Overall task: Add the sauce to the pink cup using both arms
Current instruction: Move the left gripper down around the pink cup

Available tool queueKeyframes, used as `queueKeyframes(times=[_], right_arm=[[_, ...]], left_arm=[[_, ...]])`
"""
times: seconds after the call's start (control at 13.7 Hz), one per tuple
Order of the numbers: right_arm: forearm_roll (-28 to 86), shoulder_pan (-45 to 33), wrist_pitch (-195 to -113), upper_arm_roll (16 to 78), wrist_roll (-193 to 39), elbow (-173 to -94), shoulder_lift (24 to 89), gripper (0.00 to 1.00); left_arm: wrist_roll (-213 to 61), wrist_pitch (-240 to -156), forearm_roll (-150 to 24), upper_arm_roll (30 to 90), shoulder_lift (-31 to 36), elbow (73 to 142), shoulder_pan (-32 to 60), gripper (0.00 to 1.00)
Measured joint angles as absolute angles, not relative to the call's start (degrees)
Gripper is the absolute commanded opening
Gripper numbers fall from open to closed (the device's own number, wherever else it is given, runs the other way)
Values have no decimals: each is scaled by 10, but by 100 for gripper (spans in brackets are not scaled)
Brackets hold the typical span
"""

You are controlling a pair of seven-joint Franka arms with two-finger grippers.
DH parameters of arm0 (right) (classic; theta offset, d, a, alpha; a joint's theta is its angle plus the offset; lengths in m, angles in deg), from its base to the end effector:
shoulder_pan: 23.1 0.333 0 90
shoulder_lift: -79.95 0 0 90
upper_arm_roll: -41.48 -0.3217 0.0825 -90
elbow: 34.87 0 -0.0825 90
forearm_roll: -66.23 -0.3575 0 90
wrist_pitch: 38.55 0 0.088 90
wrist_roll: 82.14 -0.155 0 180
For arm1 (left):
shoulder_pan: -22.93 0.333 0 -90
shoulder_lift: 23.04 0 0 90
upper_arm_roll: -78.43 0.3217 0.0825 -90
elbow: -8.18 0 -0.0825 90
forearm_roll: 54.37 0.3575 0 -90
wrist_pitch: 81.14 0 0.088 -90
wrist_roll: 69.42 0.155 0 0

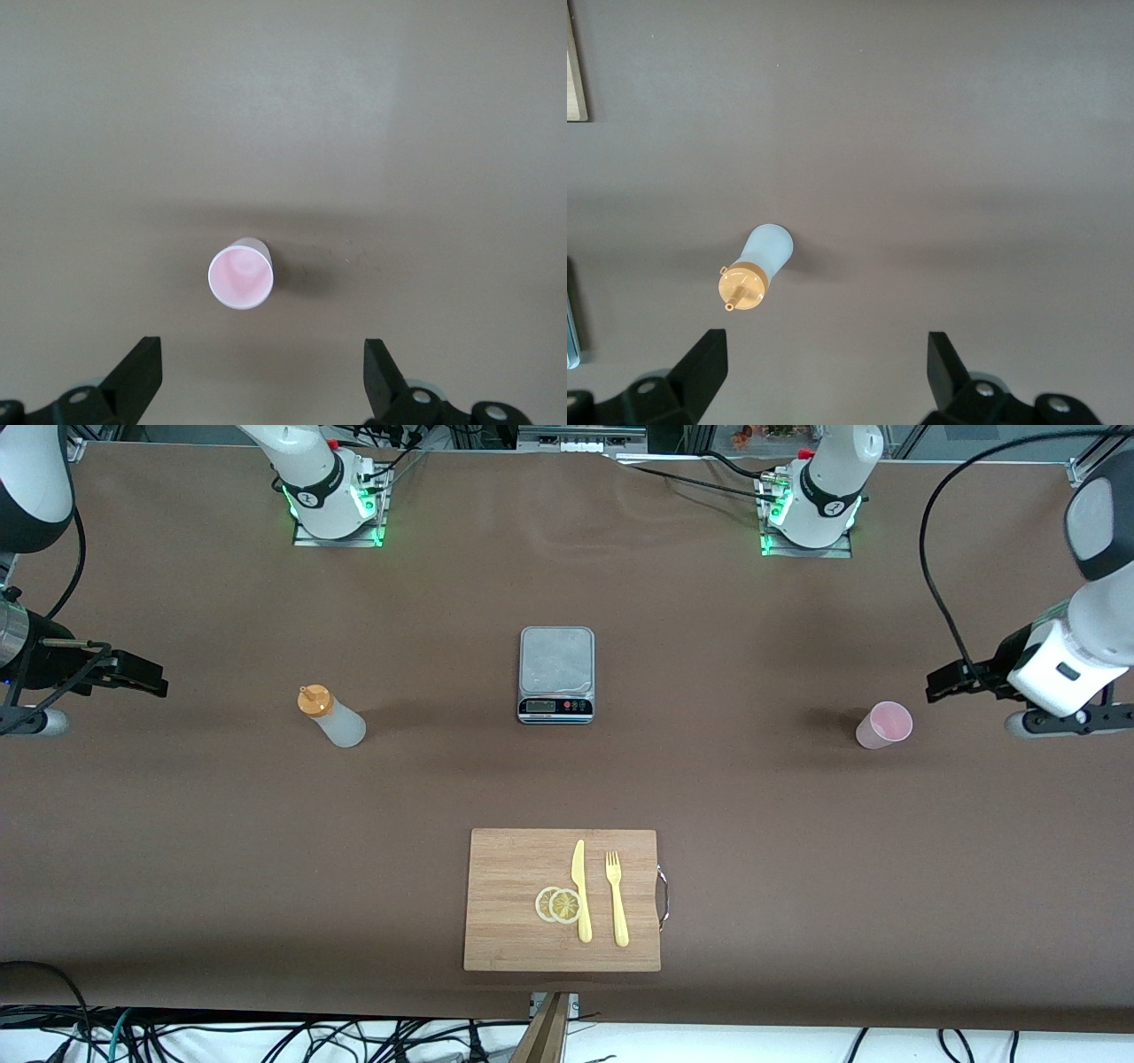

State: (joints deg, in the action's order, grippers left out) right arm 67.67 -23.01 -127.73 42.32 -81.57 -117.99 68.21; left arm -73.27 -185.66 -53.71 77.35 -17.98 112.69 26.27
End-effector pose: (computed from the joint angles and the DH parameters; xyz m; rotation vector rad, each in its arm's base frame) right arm 0.5816 -0.0108 0.5202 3.1108 -0.0033 -0.1548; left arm 0.5486 0.0233 0.4420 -3.1238 -0.1614 0.1377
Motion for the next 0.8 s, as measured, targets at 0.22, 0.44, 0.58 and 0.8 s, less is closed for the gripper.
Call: queueKeyframes(times=[0.22, 0.44, 0.58, 0.8], right_arm=[[677, -230, -1278, 424, -815, -1180, 682, 100], [677, -231, -1278, 428, -811, -1180, 682, 100], [677, -232, -1279, 431, -809, -1180, 682, 100], [677, -233, -1279, 431, -809, -1180, 681, 100]], left_arm=[[-732, -1910, -537, 773, -173, 1182, 276, 100], [-732, -1914, -537, 773, -173, 1197, 281, 100], [-728, -1922, -537, 773, -173, 1209, 292, 100], [-686, -2001, -537, 773, -170, 1266, 315, 100]])
